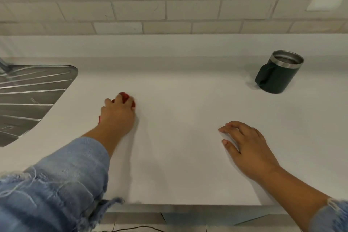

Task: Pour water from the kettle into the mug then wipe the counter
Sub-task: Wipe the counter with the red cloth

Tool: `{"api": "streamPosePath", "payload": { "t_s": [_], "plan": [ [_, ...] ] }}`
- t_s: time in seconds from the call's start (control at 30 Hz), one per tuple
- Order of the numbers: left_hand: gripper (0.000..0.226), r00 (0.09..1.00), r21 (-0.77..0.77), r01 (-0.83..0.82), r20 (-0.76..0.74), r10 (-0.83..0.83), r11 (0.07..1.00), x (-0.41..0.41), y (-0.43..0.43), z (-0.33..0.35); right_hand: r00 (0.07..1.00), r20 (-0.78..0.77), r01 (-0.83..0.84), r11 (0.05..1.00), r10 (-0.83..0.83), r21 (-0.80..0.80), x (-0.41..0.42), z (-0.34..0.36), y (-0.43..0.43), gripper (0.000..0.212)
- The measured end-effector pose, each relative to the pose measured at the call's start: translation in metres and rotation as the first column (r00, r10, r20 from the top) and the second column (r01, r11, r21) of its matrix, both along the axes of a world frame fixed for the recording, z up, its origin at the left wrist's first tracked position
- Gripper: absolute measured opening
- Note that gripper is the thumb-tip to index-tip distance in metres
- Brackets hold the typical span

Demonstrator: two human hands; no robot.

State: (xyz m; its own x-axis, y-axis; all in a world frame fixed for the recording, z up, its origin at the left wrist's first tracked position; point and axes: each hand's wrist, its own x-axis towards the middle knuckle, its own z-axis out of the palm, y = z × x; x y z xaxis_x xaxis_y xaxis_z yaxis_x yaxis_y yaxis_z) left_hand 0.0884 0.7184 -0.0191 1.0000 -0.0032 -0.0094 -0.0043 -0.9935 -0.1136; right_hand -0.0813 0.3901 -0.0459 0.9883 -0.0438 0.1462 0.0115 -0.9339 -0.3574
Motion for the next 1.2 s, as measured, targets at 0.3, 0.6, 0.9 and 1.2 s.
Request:
{"api": "streamPosePath", "payload": {
  "t_s": [0.3,0.6,0.9,1.2],
  "plan": [
    [0.048,0.874,-0.148,0.484,0.13,-0.468,0.863,-0.08,-0.097,-0.011,1.0,0.013,0.006,1.0,-0.006,-0.008,-0.001,0.001,0.001,0.034],
    [0.049,0.996,-0.099,0.075,0.049,-0.071,0.992,0.033,0.016,-0.017,1.0,0.003,0.019,0.999,-0.019,-0.03,-0.002,0.0,0.002,0.035],
    [0.04,0.982,-0.281,-0.173,0.023,0.187,0.944,0.043,0.073,0.011,0.999,-0.022,0.036,0.998,-0.037,-0.054,0.001,-0.002,0.001,0.038],
    [0.05,0.839,-0.417,0.536,0.168,-0.518,0.734,-0.137,-0.092,0.026,0.999,-0.032,0.03,0.999,-0.031,-0.04,0.001,0.001,0.002,0.036]
  ]
}}
